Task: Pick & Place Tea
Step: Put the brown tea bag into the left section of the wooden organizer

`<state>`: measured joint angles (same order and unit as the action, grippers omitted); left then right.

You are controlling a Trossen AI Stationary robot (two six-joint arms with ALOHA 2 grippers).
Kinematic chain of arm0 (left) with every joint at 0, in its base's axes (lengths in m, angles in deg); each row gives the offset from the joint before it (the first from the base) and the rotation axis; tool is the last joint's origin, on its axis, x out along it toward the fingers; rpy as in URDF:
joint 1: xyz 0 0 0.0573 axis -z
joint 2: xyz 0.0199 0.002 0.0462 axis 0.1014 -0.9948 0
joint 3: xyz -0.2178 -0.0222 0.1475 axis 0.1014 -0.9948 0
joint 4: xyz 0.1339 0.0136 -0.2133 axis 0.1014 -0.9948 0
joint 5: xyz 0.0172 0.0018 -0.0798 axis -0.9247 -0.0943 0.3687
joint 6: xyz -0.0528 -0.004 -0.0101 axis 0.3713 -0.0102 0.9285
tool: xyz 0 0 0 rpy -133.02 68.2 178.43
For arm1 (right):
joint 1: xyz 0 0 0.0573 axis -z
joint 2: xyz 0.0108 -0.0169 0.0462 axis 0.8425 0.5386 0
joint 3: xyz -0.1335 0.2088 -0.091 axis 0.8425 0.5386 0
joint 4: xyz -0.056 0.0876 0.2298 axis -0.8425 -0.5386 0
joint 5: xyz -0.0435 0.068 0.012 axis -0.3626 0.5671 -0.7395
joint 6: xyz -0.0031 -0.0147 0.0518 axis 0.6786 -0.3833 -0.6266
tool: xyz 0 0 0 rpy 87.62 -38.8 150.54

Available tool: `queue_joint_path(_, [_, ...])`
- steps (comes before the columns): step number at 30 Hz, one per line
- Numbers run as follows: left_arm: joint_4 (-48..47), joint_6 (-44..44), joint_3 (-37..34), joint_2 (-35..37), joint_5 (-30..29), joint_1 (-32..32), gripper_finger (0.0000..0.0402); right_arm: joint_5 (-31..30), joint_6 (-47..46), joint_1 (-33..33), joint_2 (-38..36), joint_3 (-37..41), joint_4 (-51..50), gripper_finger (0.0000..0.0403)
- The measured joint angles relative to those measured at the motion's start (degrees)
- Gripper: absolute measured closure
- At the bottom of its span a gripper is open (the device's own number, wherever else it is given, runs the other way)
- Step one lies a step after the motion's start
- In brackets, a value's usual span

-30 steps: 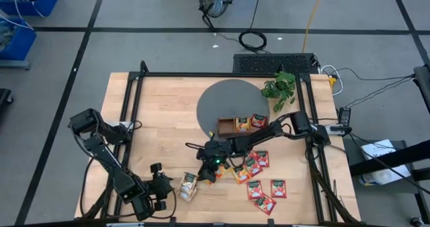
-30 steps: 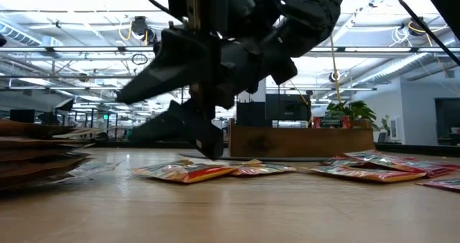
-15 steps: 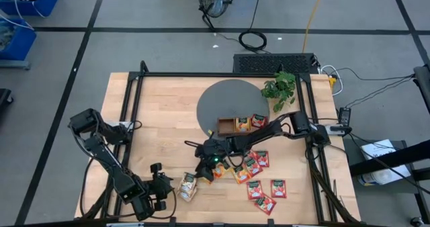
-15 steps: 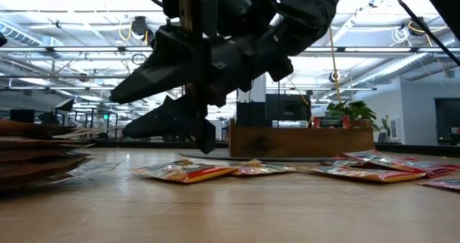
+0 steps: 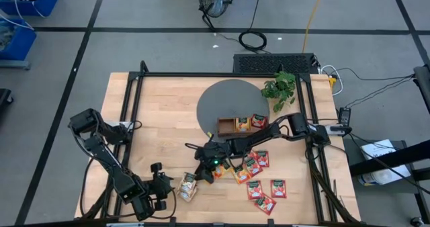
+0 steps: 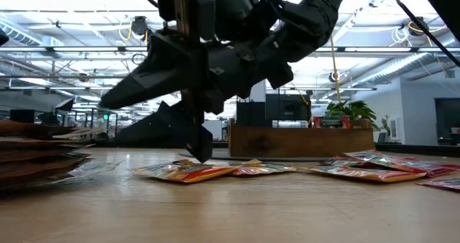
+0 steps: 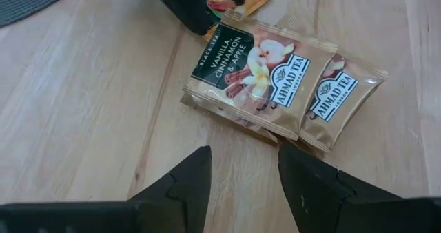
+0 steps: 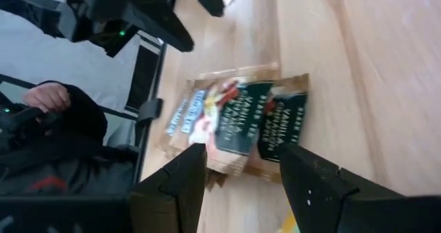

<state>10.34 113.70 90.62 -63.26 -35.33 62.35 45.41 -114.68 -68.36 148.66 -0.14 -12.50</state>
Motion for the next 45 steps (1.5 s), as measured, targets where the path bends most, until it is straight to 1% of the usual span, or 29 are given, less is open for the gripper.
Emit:
queue_joint_path(5, [1.2, -1.0, 0.0, 0.0, 0.2, 0.0, 0.0229, 0.0, 0.9, -0.1, 0.0, 0.0, -1.0, 0.0232])
queue_joint_path(13, [11.6, -9.0, 0.0, -1.1, 4.5, 0.0, 0.0229, -0.2, 1.3, -0.1, 0.0, 0.0, -0.7, 0.0232])
queue_joint_path(21, [12.6, -9.7, 0.0, -4.6, 6.0, -2.3, 0.0229, -0.2, 2.0, -0.1, 0.0, 0.0, 0.5, 0.0232])
queue_joint_path(27, [13.2, -11.8, 0.0, -4.8, 6.9, -3.8, 0.0229, 0.0, 2.1, -0.1, 0.0, 0.0, 0.4, 0.0232])
queue_joint_path(34, [13.4, -12.5, 0.0, -4.8, 7.0, -4.0, 0.0229, 0.0, 3.9, -0.1, 0.0, 0.0, 0.4, 0.0235])
queue_joint_path(38, [13.4, -12.6, 0.0, -4.8, 7.0, -4.0, 0.0229, 0.0, 5.6, -0.1, 0.0, 0.0, 0.4, 0.0258])
queue_joint_path(45, [13.4, -12.6, 0.0, -4.8, 6.9, -4.0, 0.0229, 0.1, 10.3, -0.7, 0.0, 0.0, 0.3, 0.0335])
